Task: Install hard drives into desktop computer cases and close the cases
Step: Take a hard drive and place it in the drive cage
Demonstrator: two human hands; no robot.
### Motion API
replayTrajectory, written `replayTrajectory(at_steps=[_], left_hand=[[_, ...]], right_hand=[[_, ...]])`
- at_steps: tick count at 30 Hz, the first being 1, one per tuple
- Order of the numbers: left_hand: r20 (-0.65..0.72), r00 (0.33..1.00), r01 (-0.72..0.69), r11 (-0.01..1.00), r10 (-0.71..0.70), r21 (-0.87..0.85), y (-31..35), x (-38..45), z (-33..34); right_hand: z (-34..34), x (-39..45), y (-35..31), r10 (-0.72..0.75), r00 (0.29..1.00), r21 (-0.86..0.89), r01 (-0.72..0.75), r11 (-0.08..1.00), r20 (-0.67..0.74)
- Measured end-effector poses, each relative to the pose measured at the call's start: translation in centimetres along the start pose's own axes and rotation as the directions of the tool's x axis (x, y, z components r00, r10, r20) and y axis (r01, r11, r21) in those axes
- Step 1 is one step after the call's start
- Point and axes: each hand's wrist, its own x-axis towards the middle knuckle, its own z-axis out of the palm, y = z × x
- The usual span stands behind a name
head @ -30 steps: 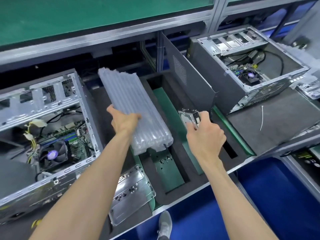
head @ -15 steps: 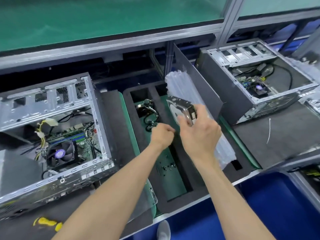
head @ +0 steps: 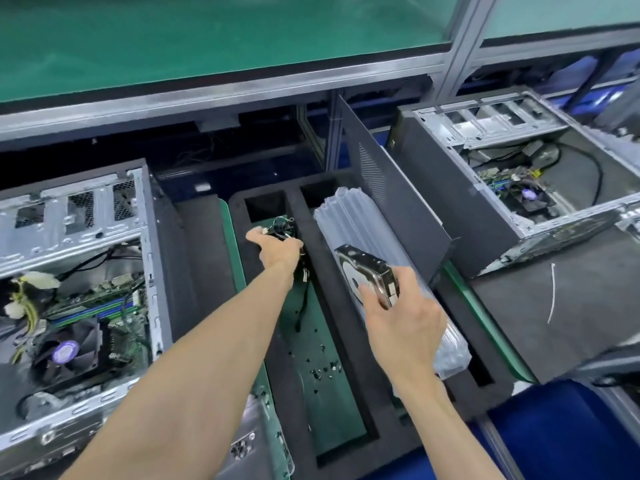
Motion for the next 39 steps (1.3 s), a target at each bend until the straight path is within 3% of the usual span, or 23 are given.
replayTrajectory(at_steps=[3, 7, 10, 16, 22, 29, 35, 39], left_hand=[[0.029, 1.0, -0.001, 1.0, 0.001, 0.03, 0.0, 2.2, 0.9], [0.205, 0.972, 0.105, 0.993, -0.114, 0.054, 1.0, 4.6, 0.9], [0.222, 0.966, 0.136, 0.991, -0.135, 0.012, 0.7, 5.2, 0.5], [0.129, 0.99, 0.064, 0.994, -0.053, -0.085, -0.2, 4.5, 0.1], [0.259, 0.962, -0.007, 0.954, 0.088, -0.298, 3.8, 1.0, -2.6], [0.28, 0.92, -0.148, 0.904, 0.276, -0.402, 10.4, -6.6, -10.1], [0.16, 0.884, -0.328, 0.827, 0.439, -0.457, 14.3, -11.5, -20.6], [0.121, 0.837, -0.477, 0.819, 0.534, -0.318, 13.6, -12.5, -29.3]], right_hand=[[0.4, 0.0, 0.6, -0.017, 1.0, 0.007, 0.017, 1.0, 0.021], [0.9, -0.1, 1.3, -0.048, 0.998, 0.016, 0.047, 0.999, 0.028], [1.3, -0.2, 1.7, -0.034, 0.998, 0.011, 0.033, 0.999, 0.061], [1.0, -0.6, 1.7, -0.008, 0.998, 0.022, 0.006, 1.0, 0.067], [-0.2, -0.5, -0.3, -0.003, 1.0, 0.066, 0.002, 0.998, 0.025], [-1.8, -1.1, -5.6, -0.004, 1.0, 0.176, 0.007, 0.984, -0.018], [-2.6, -3.6, -13.1, -0.107, 0.991, 0.325, 0.129, 0.937, -0.086], [-2.0, -6.1, -18.1, -0.18, 0.98, 0.403, 0.197, 0.894, -0.081]])
